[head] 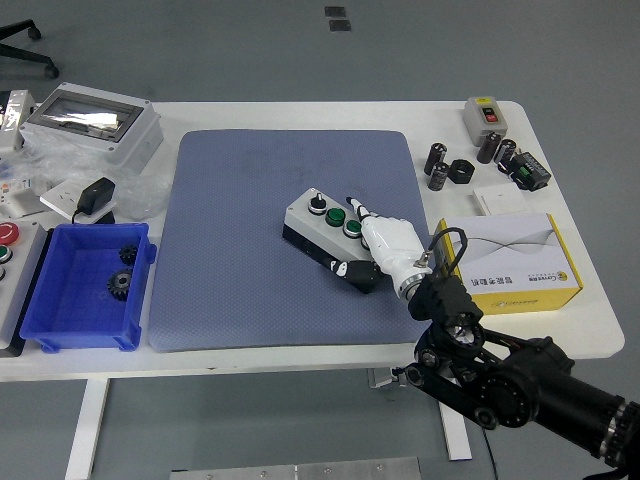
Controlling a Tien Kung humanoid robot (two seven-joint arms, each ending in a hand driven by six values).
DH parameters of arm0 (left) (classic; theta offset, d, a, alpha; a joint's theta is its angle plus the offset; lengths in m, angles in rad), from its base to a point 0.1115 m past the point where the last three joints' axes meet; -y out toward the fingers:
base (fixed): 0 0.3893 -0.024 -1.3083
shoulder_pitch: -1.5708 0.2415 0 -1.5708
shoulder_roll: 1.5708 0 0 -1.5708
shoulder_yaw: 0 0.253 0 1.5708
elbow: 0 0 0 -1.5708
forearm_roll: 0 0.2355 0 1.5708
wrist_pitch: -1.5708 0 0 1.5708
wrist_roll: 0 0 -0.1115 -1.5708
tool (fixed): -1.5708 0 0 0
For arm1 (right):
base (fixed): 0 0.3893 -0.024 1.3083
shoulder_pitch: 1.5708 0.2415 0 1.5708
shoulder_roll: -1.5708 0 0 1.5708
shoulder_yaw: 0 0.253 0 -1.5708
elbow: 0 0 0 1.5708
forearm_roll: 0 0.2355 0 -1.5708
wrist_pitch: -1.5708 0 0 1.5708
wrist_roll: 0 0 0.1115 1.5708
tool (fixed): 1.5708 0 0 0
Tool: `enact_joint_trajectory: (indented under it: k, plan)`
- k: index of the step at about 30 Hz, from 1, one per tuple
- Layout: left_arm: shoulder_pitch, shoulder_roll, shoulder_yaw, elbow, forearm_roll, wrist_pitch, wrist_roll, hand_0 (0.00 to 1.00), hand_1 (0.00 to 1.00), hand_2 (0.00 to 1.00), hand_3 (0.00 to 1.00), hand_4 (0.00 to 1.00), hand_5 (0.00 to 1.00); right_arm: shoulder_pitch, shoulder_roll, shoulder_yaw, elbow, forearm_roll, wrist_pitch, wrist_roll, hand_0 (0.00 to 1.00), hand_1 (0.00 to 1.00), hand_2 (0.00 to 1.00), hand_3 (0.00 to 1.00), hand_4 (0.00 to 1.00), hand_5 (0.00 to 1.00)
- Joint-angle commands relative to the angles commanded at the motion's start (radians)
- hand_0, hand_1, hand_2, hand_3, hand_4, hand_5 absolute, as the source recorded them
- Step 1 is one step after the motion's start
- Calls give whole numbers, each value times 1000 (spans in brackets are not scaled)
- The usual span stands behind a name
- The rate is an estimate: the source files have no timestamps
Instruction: Pick up the button,place it on the desk,press the button,press the button
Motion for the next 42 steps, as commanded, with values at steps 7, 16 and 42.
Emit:
enact_joint_trajectory:
  k: [7, 16, 42]
  plan:
    - [-1, 1, 0, 0, -3, -1, -4, 655, 589, 528, 590, 536, 45, 0, -1, 4, -2, -60, -24, -14, 119, 421, 528, 965, 651, 75]
    - [1, 0, 16, 3, -16, 24, 13, 652, 595, 532, 593, 551, 40, 21, -52, 61, 65, -7, -83, 171, 94, 336, 366, 488, 69, 2]
    - [-1, -1, 28, 5, -18, 36, 32, 651, 596, 532, 591, 561, 73, 125, -79, -168, 6, -29, 22, 450, 211, 377, 357, 423, 97, 2]
